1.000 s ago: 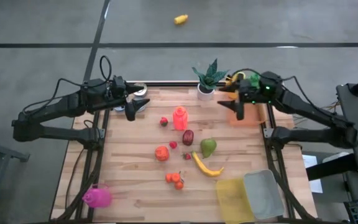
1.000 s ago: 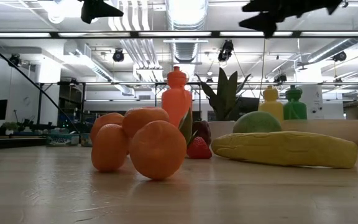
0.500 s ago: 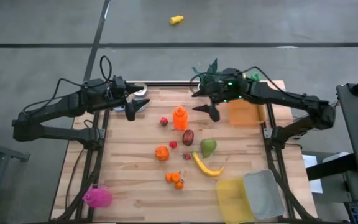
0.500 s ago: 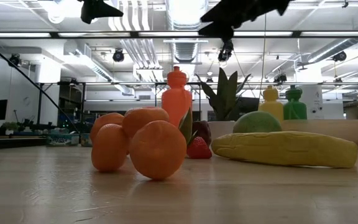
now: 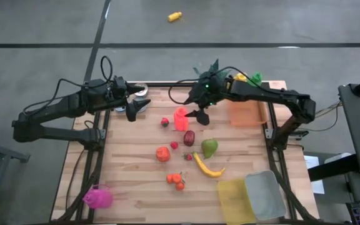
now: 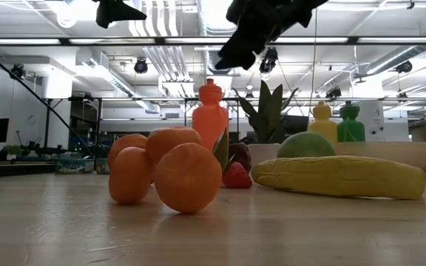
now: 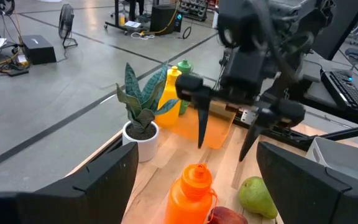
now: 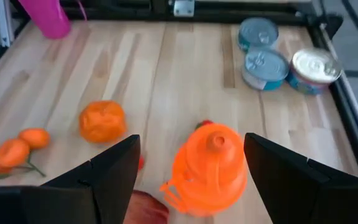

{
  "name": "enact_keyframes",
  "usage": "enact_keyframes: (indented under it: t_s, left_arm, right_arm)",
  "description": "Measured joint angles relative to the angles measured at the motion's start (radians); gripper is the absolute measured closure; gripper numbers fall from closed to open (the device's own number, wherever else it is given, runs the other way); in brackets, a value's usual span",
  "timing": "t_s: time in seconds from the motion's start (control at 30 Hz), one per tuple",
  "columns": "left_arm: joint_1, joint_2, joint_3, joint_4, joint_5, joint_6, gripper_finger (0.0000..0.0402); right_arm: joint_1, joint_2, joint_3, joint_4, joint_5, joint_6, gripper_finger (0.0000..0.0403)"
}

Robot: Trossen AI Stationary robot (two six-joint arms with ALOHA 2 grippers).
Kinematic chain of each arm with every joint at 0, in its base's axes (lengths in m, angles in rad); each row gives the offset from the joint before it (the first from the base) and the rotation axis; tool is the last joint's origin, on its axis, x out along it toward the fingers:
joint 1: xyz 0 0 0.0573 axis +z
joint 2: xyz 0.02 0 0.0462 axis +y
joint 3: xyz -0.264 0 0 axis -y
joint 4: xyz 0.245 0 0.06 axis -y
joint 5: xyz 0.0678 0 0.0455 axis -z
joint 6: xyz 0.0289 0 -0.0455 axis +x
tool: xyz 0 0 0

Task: Pick & Place Food Item
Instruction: Put the orange water bottle into the orange bin

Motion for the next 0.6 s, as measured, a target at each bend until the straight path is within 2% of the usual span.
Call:
enact_keyframes:
  t_s: [0.23,0.6]
  left_arm:
    - [0.000,0.000,0.000,0.000,0.000,0.000,0.0069]
    - [0.000,0.000,0.000,0.000,0.000,0.000,0.0069]
  right_arm:
    - [0.002,0.000,-0.004,0.010,0.069,-0.003,0.0117]
    - [0.002,0.007,-0.006,0.014,0.070,-0.005,0.0114]
